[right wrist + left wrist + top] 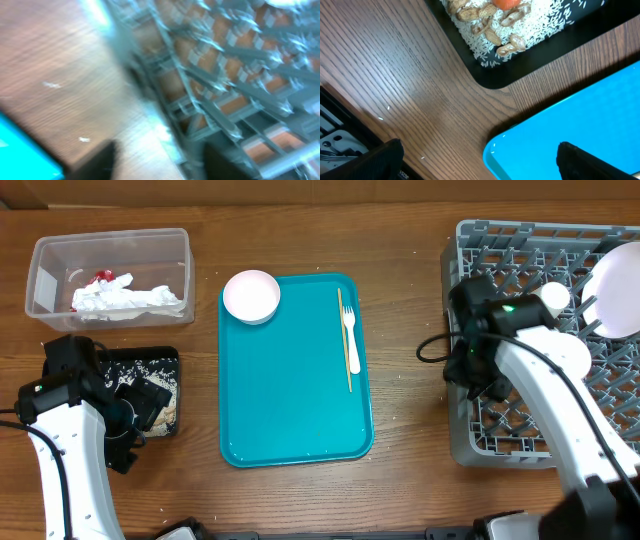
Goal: Sort waste into correct bins and load items into the dishwasher rack
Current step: 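Release the bowl in the rack and withdraw the right gripper, then reach the right gripper to the wooden stick on the teal tray and grasp it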
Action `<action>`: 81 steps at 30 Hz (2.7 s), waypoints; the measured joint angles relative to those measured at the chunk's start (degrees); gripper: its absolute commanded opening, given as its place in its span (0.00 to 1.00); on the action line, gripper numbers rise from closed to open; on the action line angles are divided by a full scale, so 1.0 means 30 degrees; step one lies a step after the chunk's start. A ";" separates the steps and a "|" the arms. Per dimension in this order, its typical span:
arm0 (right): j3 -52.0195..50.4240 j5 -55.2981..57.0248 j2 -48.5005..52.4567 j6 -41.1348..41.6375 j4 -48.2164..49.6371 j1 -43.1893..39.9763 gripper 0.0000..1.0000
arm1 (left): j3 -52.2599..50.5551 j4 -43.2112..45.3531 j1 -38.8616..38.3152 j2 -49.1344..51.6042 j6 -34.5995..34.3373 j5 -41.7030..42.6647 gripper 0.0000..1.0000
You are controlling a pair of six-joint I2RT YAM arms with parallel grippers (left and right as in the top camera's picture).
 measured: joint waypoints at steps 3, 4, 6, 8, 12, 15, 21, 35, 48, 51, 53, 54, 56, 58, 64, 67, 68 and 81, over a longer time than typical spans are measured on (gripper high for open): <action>0.0007 -0.0962 -0.0845 -0.1370 0.2040 0.0022 1.00 | 0.0000 0.0000 0.0000 0.0000 0.0000 0.0007 1.00; 0.0000 -0.1282 -0.0889 -0.1945 0.3330 0.0036 1.00 | 0.0000 0.0007 0.0000 0.0000 0.0000 0.0000 1.00; -0.0022 -0.1566 -0.0860 -0.3577 0.6521 0.0036 1.00 | 0.0000 0.0007 0.0000 0.0000 0.0000 0.0000 1.00; -0.0087 -0.1661 -0.0823 -0.4903 0.8510 0.0036 1.00 | 0.0000 0.0015 0.0000 0.0000 0.0000 0.0007 1.00; -0.0015 -0.1676 0.0474 -0.7380 1.2604 -0.0153 1.00 | 0.0000 0.0007 0.0000 0.0015 0.0000 0.0007 1.00; -0.0015 -0.1610 0.2805 -0.7970 1.3573 -0.0838 1.00 | 0.0000 0.0000 0.0000 0.0015 0.0000 0.0007 1.00; -0.0015 -0.2025 0.6127 -0.8393 1.4003 -0.2951 0.97 | 0.0000 0.0000 0.0000 0.0015 0.0000 0.0007 1.00; -0.0015 -0.4189 0.6171 -1.1285 1.3588 -0.2827 0.56 | 0.0000 0.0000 0.0000 0.0015 0.0000 0.0000 1.00; -0.0015 -0.4495 0.6171 -1.2473 1.2823 -0.2375 0.55 | 0.0000 0.0000 0.0000 0.0015 0.0000 0.0007 1.00; -0.0015 -0.4991 0.6171 -1.2611 1.2830 -0.2259 0.55 | 0.0000 0.0000 0.0000 0.0015 0.0000 0.0007 1.00; -0.0015 -0.5107 0.6171 -1.2611 1.2852 -0.2047 0.56 | 0.0000 0.0000 0.0000 0.0015 0.0000 0.0007 1.00; -0.0015 -0.5166 0.6171 -1.2611 1.2896 -0.1902 0.56 | 0.0000 0.0000 0.0000 0.0015 0.0000 0.0007 1.00; -0.0015 -0.5319 0.6171 -1.2407 1.2998 -0.1596 0.63 | 0.0000 0.0000 0.0000 0.0015 0.0000 0.0007 1.00; -0.0015 -0.5413 0.6171 -1.1992 1.3092 -0.1304 0.68 | 0.0000 0.0000 0.0000 0.0015 0.0000 0.0007 1.00; 0.2062 -0.5778 0.6178 -1.1118 1.0688 -0.1071 0.81 | 0.0000 -0.0007 0.0000 0.0015 0.0000 0.0007 1.00; 0.4379 -0.5756 0.6178 -1.0965 0.8473 -0.0947 0.88 | 0.0000 0.0022 0.0000 0.0015 0.0000 0.0007 1.00; 0.5523 -0.5756 0.6178 -1.0892 0.7366 -0.0947 0.89 | 0.0000 -0.0007 0.0000 0.0015 0.0000 0.0000 1.00; 1.1344 -1.2371 0.6142 -0.8386 0.3628 0.1239 1.00 | 0.0000 0.0000 0.0000 0.0015 0.0000 0.0000 1.00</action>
